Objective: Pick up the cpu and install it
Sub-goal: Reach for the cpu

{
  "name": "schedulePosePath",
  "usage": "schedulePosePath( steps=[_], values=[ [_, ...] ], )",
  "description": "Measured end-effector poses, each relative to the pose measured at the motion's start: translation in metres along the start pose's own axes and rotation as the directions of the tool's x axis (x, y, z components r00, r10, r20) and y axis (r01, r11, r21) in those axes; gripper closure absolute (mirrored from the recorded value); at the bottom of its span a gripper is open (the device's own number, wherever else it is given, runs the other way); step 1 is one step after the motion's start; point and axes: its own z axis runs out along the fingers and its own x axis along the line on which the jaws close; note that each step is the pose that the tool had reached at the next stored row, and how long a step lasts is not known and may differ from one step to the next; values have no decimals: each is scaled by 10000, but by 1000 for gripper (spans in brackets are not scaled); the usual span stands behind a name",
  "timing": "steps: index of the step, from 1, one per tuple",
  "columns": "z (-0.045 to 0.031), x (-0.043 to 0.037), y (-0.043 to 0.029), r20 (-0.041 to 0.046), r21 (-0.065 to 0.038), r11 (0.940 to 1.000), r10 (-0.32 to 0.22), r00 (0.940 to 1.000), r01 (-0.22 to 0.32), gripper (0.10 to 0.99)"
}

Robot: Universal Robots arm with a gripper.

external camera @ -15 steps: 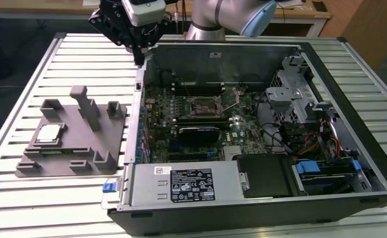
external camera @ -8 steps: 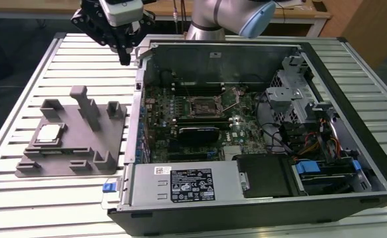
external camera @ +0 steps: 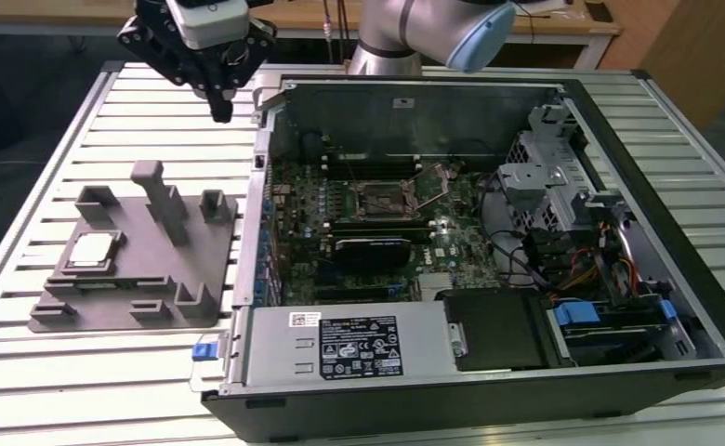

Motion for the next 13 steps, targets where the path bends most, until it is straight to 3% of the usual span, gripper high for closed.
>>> schedulePosePath(
  steps=[13],
  values=[
    [-1, 165, -14, 0, 0, 10000, 2, 10000, -2, 980]
  ],
)
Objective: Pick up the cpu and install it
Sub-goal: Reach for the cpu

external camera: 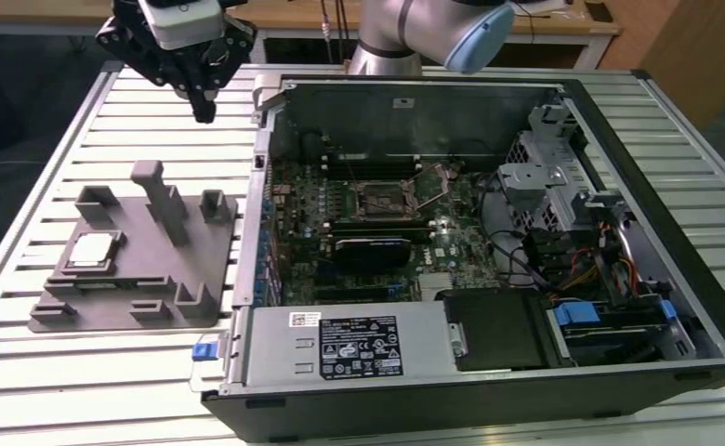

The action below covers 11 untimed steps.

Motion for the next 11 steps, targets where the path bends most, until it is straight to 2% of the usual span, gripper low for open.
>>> schedulePosePath(
  steps=[11],
  values=[
    [1, 121, -11, 0, 0, 10000, 1, 10000, -1, 980]
  ],
)
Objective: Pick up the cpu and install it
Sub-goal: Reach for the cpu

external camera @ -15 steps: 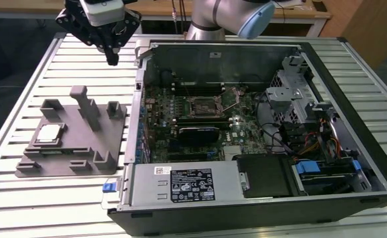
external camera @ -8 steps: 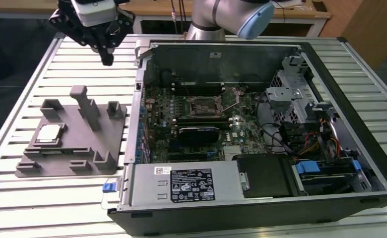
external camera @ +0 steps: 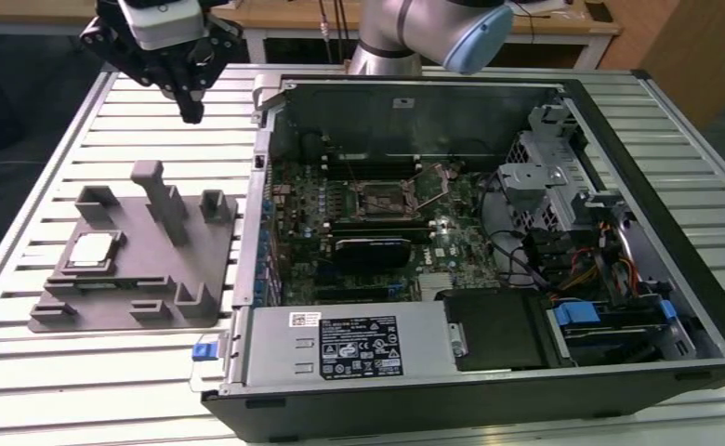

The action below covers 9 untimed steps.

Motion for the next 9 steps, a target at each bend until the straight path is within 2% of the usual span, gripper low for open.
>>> schedulePosePath(
  steps=[9],
  values=[
    [2, 101, -9, -1, 0, 10000, 1, 10000, -1, 980]
  ],
)
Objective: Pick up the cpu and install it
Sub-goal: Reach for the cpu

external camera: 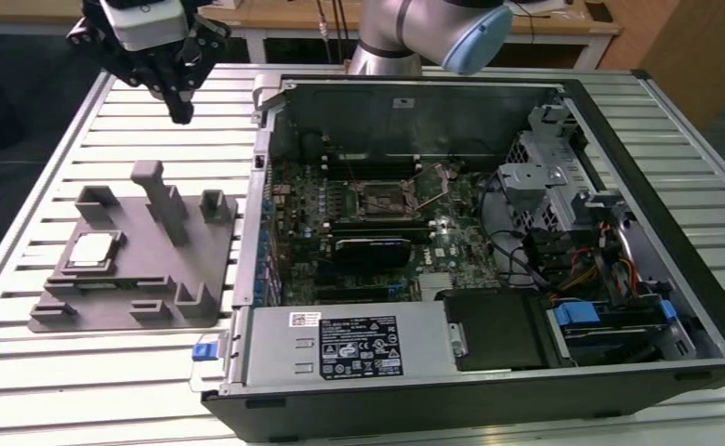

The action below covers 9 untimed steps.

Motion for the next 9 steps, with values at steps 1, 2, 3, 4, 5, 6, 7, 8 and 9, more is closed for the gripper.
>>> schedulePosePath(
  steps=[1, 2, 3, 4, 5, 6, 7, 8, 9],
  values=[
    [1, 11, -1, 0, 0, 10000, 1, 10000, -1, 980],
    [2, 21, -2, 1, 0, 10000, 0, 10000, 0, 980],
    [3, 32, -3, 0, 0, 10000, 0, 10000, 0, 980],
    [5, 43, -4, 0, 0, 10000, 0, 10000, 0, 980],
    [8, 56, -5, 1, 0, 10000, 0, 10000, 0, 980],
    [12, 68, -7, 0, 0, 10000, 0, 10000, 0, 980],
    [18, 81, -8, 1, -1, 10000, 0, 10000, 0, 980],
    [25, 94, -9, 2, -1, 10000, 0, 10000, 0, 980],
    [32, 108, -10, 2, -1, 10000, 0, 10000, 0, 980]
  ],
)
